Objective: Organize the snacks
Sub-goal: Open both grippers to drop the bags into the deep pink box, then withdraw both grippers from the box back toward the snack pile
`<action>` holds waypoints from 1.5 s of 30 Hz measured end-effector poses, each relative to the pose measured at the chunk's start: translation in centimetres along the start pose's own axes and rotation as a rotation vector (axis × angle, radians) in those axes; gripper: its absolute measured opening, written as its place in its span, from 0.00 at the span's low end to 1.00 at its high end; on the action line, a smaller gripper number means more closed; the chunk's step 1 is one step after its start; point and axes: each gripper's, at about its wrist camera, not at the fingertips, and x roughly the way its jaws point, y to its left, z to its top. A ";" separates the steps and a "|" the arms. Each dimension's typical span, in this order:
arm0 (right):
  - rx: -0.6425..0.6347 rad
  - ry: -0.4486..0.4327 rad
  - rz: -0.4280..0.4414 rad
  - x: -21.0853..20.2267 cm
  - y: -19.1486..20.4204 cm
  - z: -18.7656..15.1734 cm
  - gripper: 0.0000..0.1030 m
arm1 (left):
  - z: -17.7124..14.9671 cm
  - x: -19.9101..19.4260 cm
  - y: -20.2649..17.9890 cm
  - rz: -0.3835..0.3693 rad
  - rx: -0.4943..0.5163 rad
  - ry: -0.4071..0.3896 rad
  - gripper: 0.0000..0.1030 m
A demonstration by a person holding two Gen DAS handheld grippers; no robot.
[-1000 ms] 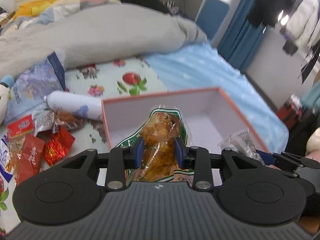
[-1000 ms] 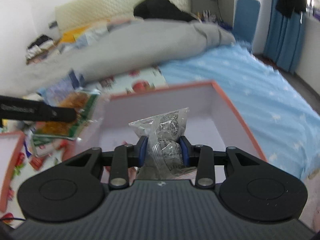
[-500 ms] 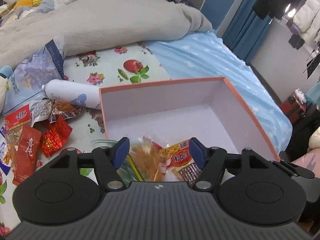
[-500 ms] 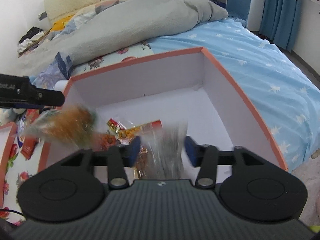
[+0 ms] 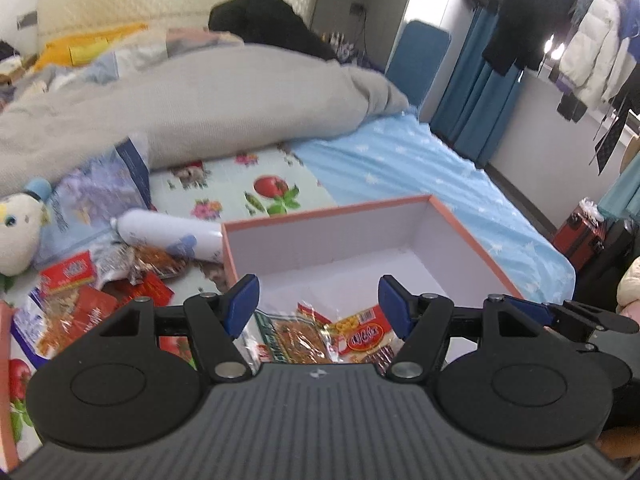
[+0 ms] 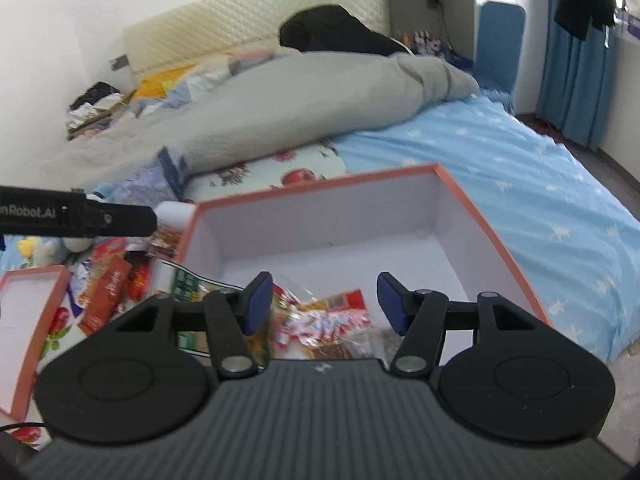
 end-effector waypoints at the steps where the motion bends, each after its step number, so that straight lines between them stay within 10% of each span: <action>1: 0.000 -0.010 0.007 -0.3 0.2 0.2 0.58 | 0.0 -0.7 0.1 0.003 0.004 -0.017 0.69; 18: -0.024 -0.155 0.107 -5.2 5.2 1.1 0.58 | -1.8 -10.1 2.4 0.052 0.012 -0.206 0.69; 45: -0.094 -0.093 0.215 -5.5 13.4 -6.5 0.58 | -11.6 -15.2 11.4 0.199 -0.094 -0.193 0.69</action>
